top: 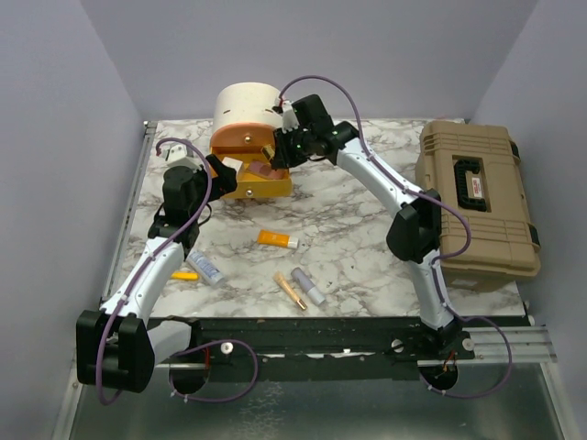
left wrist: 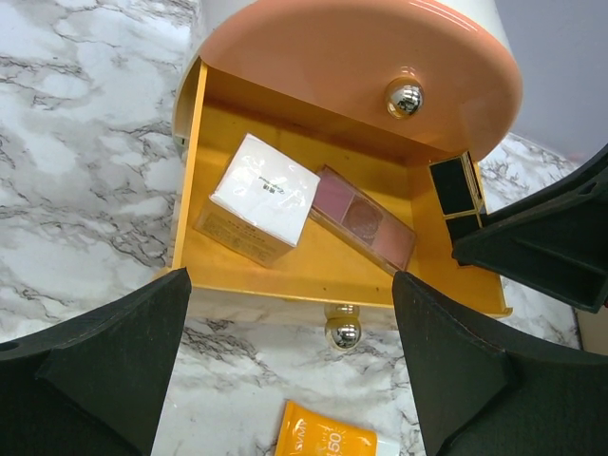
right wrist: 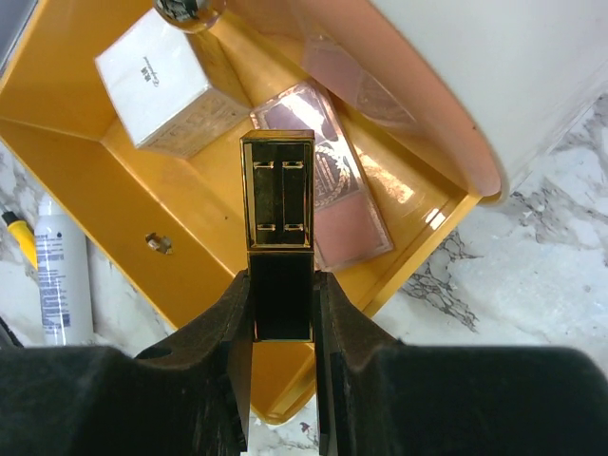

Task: Organize the makeup
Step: Place the makeup in the drawer.

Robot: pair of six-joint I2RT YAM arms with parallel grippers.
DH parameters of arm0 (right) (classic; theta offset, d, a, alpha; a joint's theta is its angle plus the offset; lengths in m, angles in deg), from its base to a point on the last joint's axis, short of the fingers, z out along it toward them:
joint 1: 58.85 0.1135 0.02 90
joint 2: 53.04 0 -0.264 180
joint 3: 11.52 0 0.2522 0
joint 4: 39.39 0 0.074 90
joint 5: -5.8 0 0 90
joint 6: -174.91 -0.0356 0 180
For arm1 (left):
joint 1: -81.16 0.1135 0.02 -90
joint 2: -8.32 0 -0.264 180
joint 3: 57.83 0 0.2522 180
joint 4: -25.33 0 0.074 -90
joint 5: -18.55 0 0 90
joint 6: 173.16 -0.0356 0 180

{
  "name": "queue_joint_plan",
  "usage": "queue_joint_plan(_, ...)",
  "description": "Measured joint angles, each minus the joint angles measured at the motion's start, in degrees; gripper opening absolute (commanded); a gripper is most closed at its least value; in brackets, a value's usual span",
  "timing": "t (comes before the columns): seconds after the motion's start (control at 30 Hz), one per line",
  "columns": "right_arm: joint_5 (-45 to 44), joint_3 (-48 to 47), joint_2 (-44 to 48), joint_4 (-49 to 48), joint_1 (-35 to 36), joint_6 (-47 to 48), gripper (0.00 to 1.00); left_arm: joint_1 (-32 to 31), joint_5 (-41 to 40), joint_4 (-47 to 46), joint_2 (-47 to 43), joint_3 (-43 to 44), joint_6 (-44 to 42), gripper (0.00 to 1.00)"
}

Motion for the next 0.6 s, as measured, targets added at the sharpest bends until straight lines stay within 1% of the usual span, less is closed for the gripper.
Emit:
queue_joint_plan(0.07, -0.33, -0.55, -0.13, -0.02, 0.02, 0.28, 0.31, 0.00, 0.04, 0.02, 0.00, 0.00, 0.17, 0.88)
queue_joint_plan(0.23, -0.33, -1.46, -0.13, -1.01, 0.09, 0.37, 0.31, 0.00, 0.24, 0.07, 0.00, 0.00, 0.35, 0.88)
queue_joint_plan(0.37, -1.92, -1.51, -0.15, -1.84, 0.48, 0.37, 0.32, 0.00, 0.24, 0.13, -0.02, 0.00, 0.37, 0.88)
queue_joint_plan(0.6, -3.43, -1.53, -0.74, -2.25, 0.96, 2.60, 0.37, 0.00, 0.28, 0.83, -0.02, 0.00, 1.03, 0.88)
